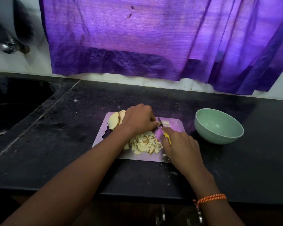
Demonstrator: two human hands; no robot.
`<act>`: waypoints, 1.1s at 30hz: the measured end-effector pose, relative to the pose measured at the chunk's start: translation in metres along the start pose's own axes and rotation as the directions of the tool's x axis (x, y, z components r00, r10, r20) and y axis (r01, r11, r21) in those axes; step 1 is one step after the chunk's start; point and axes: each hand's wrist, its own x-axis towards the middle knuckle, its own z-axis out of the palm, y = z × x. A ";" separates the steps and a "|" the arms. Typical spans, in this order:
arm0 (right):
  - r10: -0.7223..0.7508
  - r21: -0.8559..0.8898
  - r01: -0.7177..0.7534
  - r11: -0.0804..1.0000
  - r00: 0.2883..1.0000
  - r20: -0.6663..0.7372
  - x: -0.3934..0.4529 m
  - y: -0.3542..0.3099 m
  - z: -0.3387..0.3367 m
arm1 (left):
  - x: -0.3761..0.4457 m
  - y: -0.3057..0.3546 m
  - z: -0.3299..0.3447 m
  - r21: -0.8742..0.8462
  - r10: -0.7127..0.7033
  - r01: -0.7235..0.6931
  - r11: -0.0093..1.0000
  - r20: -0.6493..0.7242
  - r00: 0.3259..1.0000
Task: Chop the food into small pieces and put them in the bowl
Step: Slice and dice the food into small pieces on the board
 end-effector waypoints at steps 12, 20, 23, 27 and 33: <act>0.056 0.020 -0.055 0.998 0.998 -0.033 -0.028 0.009 -0.005 | -0.002 0.003 0.000 0.021 -0.040 0.041 0.999 -0.035 0.999; 0.086 0.151 -0.073 0.986 0.993 -0.079 -0.020 0.011 -0.005 | 0.002 -0.007 0.001 -0.011 -0.019 0.018 1.000 -0.054 0.998; 0.085 0.168 -0.070 0.983 0.993 -0.081 -0.011 0.004 -0.007 | 0.004 -0.015 0.001 -0.022 -0.042 0.041 0.999 -0.064 0.997; 0.051 0.140 -0.043 0.989 0.997 -0.059 -0.002 -0.002 -0.003 | 0.005 -0.014 0.002 -0.043 -0.014 0.013 0.999 -0.005 1.000; 0.030 0.112 -0.023 0.994 0.997 -0.067 -0.002 -0.001 0.004 | 0.005 -0.014 0.002 -0.020 -0.005 0.005 1.000 0.006 1.000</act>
